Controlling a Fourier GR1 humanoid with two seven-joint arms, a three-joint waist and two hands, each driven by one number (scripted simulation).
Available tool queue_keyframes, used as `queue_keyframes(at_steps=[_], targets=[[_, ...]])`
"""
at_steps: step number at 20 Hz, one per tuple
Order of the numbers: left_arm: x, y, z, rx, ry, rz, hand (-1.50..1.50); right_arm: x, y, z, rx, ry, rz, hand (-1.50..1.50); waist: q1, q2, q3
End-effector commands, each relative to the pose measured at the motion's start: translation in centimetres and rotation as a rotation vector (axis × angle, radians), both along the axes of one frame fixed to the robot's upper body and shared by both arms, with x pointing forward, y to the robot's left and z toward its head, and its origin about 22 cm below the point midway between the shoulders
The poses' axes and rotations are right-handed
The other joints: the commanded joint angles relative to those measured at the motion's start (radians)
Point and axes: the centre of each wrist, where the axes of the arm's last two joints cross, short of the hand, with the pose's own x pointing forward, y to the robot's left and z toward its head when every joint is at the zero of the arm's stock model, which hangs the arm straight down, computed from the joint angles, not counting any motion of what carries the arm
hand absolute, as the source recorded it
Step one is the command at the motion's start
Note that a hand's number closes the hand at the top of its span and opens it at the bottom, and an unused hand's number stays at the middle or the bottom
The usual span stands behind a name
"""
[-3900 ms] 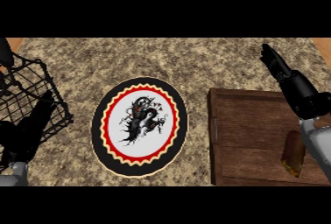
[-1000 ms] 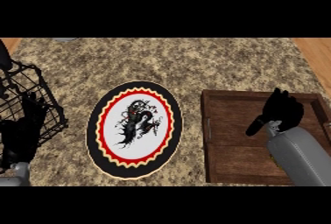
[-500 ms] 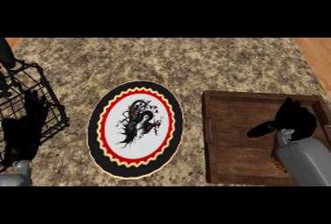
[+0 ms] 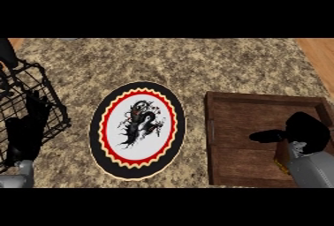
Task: Pick the sweet potato from the tray and place it in the plate
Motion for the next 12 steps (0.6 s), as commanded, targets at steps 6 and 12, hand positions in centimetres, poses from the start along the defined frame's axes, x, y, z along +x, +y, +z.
queue_keyframes(at_steps=[6,12], targets=[[3.0,-5.3,2.3,-0.027,-0.094,-0.189,0.0,-1.8,-0.6,-1.1,-0.144,0.082,-0.076,1.5,-0.016,0.017,0.017],[3.1,-5.6,1.4,-0.073,-0.096,-0.188,0.0,-2.0,3.2,0.6,0.058,-0.082,0.377,1.5,-0.002,0.021,0.019]])
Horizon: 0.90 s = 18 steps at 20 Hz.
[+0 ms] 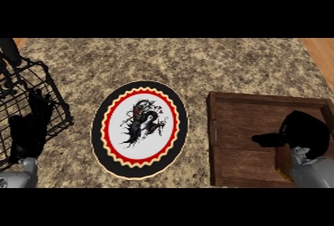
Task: Pick the sweet potato from the tray and place it in the plate
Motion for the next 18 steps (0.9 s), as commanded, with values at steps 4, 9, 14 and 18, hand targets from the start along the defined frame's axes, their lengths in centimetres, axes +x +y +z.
queue_keyframes(at_steps=[4,9,14,18], targets=[[2.6,-3.6,2.8,-0.036,-0.102,-0.185,0.0,-1.2,5.4,1.6,0.294,-0.114,0.645,1.5,-0.01,0.015,0.017],[1.7,-3.9,0.8,-0.051,-0.1,-0.177,0.0,-1.3,4.4,6.1,0.305,-0.458,0.854,1.5,-0.036,0.009,0.014],[2.3,-3.9,3.1,-0.047,-0.089,-0.197,0.0,-1.6,5.2,8.6,0.404,-0.602,0.992,1.5,-0.015,0.009,0.014],[3.0,-5.6,2.8,-0.033,-0.098,-0.214,0.0,-2.5,8.0,10.2,0.506,-0.68,1.103,1.5,-0.016,0.011,0.012]])
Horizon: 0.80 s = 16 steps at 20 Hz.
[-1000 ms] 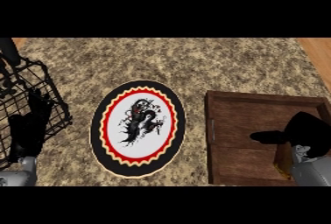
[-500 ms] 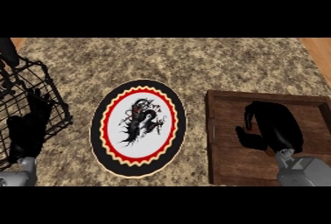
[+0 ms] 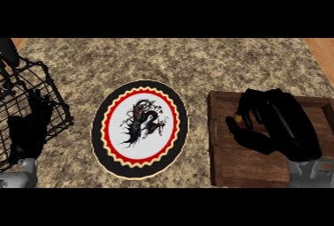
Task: Pick the sweet potato from the tray and place it in the plate
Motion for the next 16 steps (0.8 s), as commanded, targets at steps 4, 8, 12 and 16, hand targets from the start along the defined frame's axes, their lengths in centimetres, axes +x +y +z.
queue_keyframes(at_steps=[4,8,12,16], targets=[[2.6,-3.4,2.9,-0.024,-0.102,-0.195,0.0,-0.8,4.5,1.1,0.112,0.053,0.176,1.5,0.009,0.004,0.002],[3.3,-4.3,2.1,-0.024,-0.107,-0.202,0.0,0.6,8.1,1.6,0.128,0.102,0.191,1.5,0.013,0.008,0.001],[3.5,-5.6,2.1,-0.027,-0.095,-0.234,0.0,1.2,12.6,1.2,0.135,0.135,0.226,1.5,0.017,0.009,0.001],[4.6,-5.1,3.4,-0.024,-0.1,-0.219,0.0,1.0,16.8,-0.3,0.124,0.179,0.258,1.5,0.014,0.01,0.002]])
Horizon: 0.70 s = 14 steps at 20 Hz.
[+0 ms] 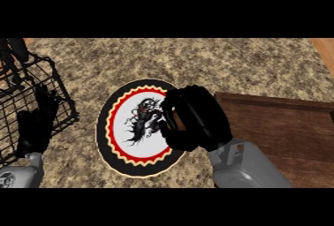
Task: Pick the sweet potato from the tray and place it in the plate
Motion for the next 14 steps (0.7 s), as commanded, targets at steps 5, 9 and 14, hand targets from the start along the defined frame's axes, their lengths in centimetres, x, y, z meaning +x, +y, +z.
queue_keyframes(at_steps=[5,9,14], targets=[[2.7,-4.9,1.9,-0.029,-0.092,-0.193,0.0,1.0,6.3,-3.7,-0.215,0.013,-0.015,1.5,-0.013,0.006,0.002],[3.6,-4.6,2.8,-0.029,-0.113,-0.2,0.0,1.4,6.4,-6.2,-0.206,0.111,-0.058,1.5,-0.01,0.008,0.003],[3.2,-5.1,1.9,-0.035,-0.103,-0.224,0.0,2.4,6.8,-8.5,-0.16,0.252,-0.102,-1.5,0.023,0.015,0.003]])
